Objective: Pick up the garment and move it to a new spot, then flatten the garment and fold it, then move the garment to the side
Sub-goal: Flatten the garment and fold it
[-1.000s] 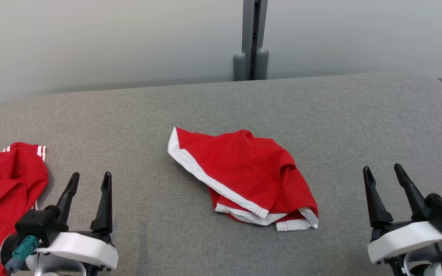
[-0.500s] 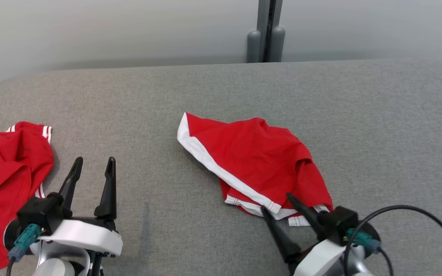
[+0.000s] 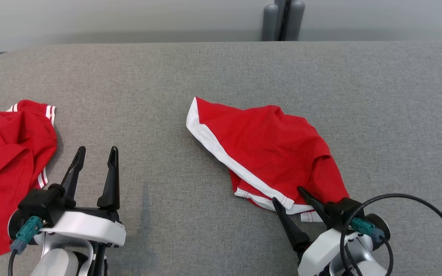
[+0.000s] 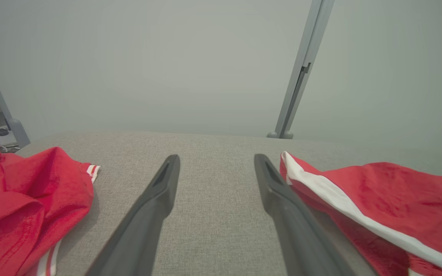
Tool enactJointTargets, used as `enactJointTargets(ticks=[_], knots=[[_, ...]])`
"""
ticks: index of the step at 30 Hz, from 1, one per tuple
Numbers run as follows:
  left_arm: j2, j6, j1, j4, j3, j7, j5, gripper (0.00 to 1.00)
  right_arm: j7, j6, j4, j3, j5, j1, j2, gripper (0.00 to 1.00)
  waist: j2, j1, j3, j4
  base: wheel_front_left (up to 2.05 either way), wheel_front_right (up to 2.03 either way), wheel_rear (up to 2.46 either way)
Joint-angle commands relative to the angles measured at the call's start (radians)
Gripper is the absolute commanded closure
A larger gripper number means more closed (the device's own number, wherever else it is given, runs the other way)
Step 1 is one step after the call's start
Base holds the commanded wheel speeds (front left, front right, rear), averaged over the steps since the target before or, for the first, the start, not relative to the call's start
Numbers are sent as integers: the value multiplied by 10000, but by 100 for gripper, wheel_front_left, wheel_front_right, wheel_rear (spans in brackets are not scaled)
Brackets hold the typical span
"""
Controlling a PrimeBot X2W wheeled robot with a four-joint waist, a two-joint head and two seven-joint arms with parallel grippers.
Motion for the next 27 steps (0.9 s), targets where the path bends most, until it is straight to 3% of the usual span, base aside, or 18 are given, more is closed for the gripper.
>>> enactJointTargets(ticks=[1, 5, 6, 7, 8, 9, 18, 27], knots=[[35, -31, -219, 34, -2, -29, 14, 0, -87, 20, 58, -19, -54, -116, -68, 0, 0, 0, 83, 19, 0, 0, 0], [-7, -97, -306, 141, -59, -103, 3, 0, -118, 20, 363, 18, 91, -323, -68, 0, 0, 0, 211, 30, 0, 0, 0], [-9, -116, -361, 153, -68, -119, 0, 0, -145, 20, 418, 52, 147, -375, -68, 13, 0, 0, 248, 32, 0, 0, 0], [-12, -136, -420, 167, -72, -119, 0, 0, -177, 20, 476, 70, 156, -432, -67, 52, 0, 0, 270, 31, 0, 0, 0], [-11, -128, -456, 187, -75, -134, -1, 0, -182, 20, 532, 87, 243, -473, -68, 63, 0, 0, 285, 23, 0, 0, 0], [3, -140, -453, 215, -73, -163, -3, 0, -216, 20, 562, 107, 298, -558, -68, 100, 0, 0, 321, -9, 0, 0, 0], [85, -70, -568, 313, -72, -193, -14, 0, -406, 20, 91, 9, 375, -718, -68, 100, 0, 0, 277, -256, 0, 0, 0], [201, 72, -386, 165, 0, -130, -47, 0, -447, 20, -1743, -751, -434, -1362, -121, 100, 0, 0, 52, -610, 0, 0, 0]])
